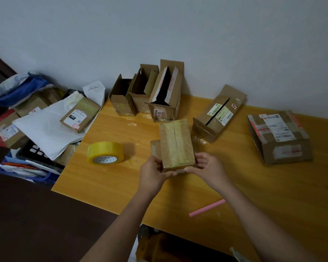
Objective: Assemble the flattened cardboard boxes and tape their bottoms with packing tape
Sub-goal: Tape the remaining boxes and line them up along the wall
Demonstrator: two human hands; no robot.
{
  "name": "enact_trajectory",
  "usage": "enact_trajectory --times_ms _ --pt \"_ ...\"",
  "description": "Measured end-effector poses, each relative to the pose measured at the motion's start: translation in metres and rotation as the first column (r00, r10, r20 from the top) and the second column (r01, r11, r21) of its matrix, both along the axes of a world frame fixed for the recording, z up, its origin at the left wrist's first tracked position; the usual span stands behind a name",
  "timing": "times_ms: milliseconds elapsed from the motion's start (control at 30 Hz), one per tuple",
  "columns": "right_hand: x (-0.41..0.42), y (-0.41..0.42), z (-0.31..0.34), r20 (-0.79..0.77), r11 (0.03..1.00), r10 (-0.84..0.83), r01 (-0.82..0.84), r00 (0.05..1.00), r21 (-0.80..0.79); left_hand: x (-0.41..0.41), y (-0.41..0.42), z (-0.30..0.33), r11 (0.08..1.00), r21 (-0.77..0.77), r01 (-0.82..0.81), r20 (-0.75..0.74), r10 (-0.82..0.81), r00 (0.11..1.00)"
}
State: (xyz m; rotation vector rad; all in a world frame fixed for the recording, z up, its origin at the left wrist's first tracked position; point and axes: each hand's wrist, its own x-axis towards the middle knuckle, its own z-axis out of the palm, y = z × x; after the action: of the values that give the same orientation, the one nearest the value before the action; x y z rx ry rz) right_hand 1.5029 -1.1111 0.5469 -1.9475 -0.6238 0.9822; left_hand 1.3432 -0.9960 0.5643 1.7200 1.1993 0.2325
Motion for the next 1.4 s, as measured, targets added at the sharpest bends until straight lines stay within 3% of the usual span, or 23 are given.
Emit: enact_trajectory --times_ms 133,267,533,767,1067,1200,1400 --pt "-0.009 0.011 -0.007 0.227 0.998 0.028 -0.017 0.974 -0.052 0.009 -0.002 0.001 0.989 0.145 -0.026 -0.129 0.045 0.991" --pt "-0.014 0.019 -0.005 0.388 0.994 0.046 -0.002 0.921 -0.114 0.011 -0.001 0.001 0.986 0.165 -0.013 -0.146 0.037 0.989" --pt "0.001 0.018 -0.009 0.320 0.996 0.080 -0.060 0.944 -0.072 0.005 0.009 -0.008 0.994 0.111 -0.011 -0.081 0.020 0.997" --pt "0.022 0.011 -0.011 0.169 0.989 0.150 -0.150 0.974 -0.017 -0.004 0.031 -0.007 0.989 0.006 0.151 -0.059 -0.150 0.987" --pt "0.026 0.009 -0.015 0.354 0.971 0.228 -0.237 0.907 -0.020 0.002 0.046 0.005 0.913 0.144 0.382 -0.232 -0.344 0.910" --pt "0.029 0.008 -0.011 0.556 0.963 0.260 -0.255 0.789 -0.090 0.007 0.045 0.014 0.881 0.219 0.420 -0.316 -0.344 0.884" --pt "0.024 0.005 -0.003 0.458 0.971 0.225 -0.237 0.860 -0.033 0.001 0.044 0.006 0.896 0.207 0.394 -0.234 -0.345 0.909"
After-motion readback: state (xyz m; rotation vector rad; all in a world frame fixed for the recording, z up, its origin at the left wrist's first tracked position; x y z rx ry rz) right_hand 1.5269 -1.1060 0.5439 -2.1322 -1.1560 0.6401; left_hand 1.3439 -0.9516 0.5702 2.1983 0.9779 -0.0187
